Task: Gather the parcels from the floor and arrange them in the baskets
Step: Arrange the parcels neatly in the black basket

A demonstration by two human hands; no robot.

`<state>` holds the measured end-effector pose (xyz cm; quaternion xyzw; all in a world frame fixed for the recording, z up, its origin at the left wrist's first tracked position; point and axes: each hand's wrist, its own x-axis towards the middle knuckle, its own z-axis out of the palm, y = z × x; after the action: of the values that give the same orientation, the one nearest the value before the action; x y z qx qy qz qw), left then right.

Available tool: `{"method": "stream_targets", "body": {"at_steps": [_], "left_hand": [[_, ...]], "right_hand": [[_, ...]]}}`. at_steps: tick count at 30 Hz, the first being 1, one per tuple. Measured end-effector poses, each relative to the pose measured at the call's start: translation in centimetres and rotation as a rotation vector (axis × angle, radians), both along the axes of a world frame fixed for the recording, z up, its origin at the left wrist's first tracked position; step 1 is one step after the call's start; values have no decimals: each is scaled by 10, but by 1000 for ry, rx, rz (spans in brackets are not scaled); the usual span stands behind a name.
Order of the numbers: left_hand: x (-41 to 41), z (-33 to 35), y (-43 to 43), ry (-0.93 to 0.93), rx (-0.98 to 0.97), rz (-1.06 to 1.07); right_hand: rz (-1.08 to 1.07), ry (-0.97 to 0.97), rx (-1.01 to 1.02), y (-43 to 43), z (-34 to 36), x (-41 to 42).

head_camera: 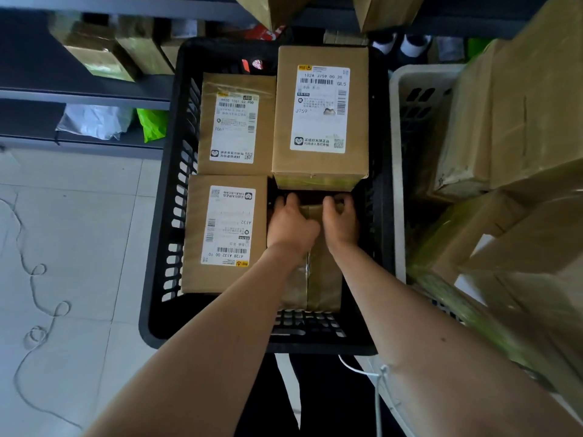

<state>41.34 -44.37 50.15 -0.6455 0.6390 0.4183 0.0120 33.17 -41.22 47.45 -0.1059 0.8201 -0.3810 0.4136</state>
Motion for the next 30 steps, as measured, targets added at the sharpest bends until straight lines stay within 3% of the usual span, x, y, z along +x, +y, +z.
{"method": "stream_targets", "body": {"at_steps": [7,13,18,27,30], "left_hand": [[0,2,-1,35,-176,149],[-15,0,-18,-155,-6,38],[-12,-1,-21,-185,22,-67],[-9,-1,-27,-150,34,-38],[-9,-2,-32,-159,79,-94]], "right_hand": [[-56,-108,29,-7,5,-6],[-3,-190,185,-14,5,-14],[12,-212,166,-11,1,-13],[-90,-435,71,2,1,-10],[-83,-413,86,-2,5,-11]]}}
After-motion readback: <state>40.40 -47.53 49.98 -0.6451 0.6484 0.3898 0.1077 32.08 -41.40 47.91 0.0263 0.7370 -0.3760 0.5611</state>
